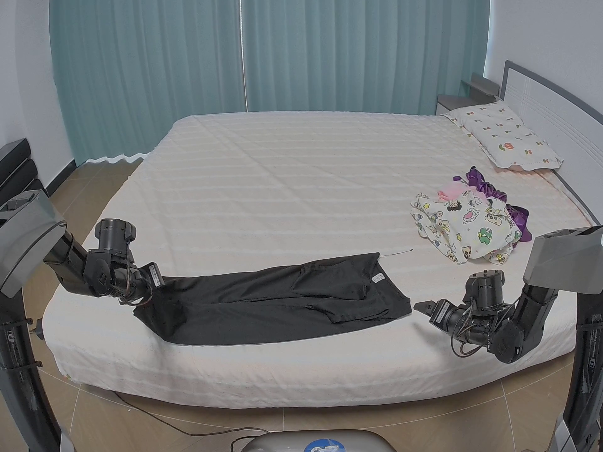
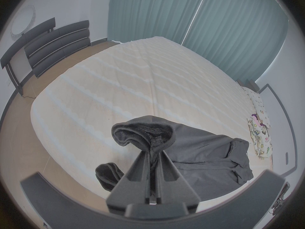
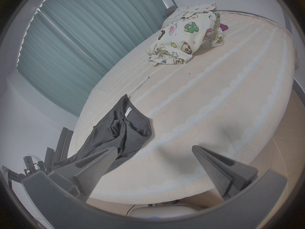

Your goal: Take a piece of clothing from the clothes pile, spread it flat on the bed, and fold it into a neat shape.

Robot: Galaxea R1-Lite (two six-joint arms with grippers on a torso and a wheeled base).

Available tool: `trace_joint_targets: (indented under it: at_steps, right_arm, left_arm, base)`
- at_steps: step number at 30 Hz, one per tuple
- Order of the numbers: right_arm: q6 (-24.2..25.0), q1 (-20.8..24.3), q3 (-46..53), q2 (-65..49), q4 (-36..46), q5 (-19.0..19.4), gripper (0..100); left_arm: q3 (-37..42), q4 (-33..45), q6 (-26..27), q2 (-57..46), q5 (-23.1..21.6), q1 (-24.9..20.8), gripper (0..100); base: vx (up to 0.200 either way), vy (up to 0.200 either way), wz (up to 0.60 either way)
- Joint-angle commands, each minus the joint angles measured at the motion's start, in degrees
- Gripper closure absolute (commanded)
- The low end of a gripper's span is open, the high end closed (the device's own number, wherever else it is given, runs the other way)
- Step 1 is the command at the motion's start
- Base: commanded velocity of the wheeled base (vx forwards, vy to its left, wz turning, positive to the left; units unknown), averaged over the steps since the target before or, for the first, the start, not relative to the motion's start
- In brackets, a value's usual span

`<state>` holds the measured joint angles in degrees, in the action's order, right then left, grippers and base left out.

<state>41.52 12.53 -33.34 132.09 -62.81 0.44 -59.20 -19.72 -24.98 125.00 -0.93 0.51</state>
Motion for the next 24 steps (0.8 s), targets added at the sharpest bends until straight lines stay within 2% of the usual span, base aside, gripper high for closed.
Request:
trace_joint_targets:
  at_steps: [1,8,12,14,24]
  right_arm:
    - [0.0,0.0,0.4,0.0,-0.3,0.0,0]
    - [0.0,0.0,0.5,-0.1,-0.3,0.0,0]
    - [0.0,0.0,0.5,0.0,-0.3,0.0,0]
    - [0.0,0.0,0.5,0.0,-0.3,0.0,0]
    - [0.0,0.1,0.4,0.1,-0.3,0.0,0]
  left_arm:
    - [-0.7,1.6,-0.1,-2.0,0.8,-2.8,100]
    - [-2.4,3.9,-0.3,-2.5,2.9,-6.9,100]
    - [-5.2,6.2,-3.2,-2.4,3.0,-10.3,100]
    - [-8.2,9.8,-5.3,-2.0,3.0,-12.6,100]
    - [-17.4,15.5,-10.2,1.9,3.1,-18.7,100]
  base:
    - [0.000,-0.200,0.00]
    - [0.000,-0.200,0.00]
    - [0.000,-0.200,0.00]
    - [0.000,-0.200,0.00]
    - [0.000,-0.200,0.00]
